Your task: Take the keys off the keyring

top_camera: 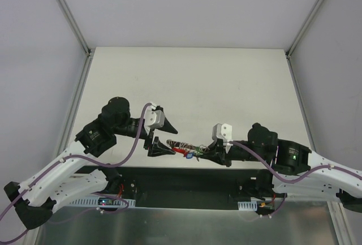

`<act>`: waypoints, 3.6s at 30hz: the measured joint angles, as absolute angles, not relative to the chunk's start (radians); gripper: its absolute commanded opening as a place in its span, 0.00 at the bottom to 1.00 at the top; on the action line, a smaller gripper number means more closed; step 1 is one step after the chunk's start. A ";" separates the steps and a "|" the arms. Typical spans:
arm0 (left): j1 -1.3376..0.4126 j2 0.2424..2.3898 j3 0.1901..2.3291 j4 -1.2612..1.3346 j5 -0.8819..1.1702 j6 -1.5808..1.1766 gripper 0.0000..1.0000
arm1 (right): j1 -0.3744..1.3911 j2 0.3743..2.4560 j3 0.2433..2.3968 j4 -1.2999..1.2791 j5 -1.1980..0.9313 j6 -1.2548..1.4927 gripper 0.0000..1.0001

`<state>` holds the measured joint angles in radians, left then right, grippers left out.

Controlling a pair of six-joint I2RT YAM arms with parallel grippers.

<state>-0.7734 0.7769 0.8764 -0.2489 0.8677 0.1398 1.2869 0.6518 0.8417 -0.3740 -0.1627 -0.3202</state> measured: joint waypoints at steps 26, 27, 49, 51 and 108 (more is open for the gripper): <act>-0.780 0.789 0.831 -0.199 0.641 -0.041 0.00 | 1.258 0.685 0.883 -0.289 0.174 -0.221 0.56; -0.780 0.784 0.830 -0.199 0.620 -0.046 0.00 | 1.258 0.701 0.889 -0.281 0.186 -0.226 0.51; -0.784 0.692 0.775 -0.192 0.356 -0.097 0.00 | 1.490 0.951 0.838 0.144 0.388 -0.717 0.35; -0.784 0.690 0.774 -0.191 0.355 -0.097 0.00 | 1.491 0.955 0.838 0.148 0.398 -0.735 0.33; -0.784 0.667 0.754 -0.168 0.361 -0.098 0.00 | 1.426 1.097 0.844 0.259 0.577 -0.934 0.19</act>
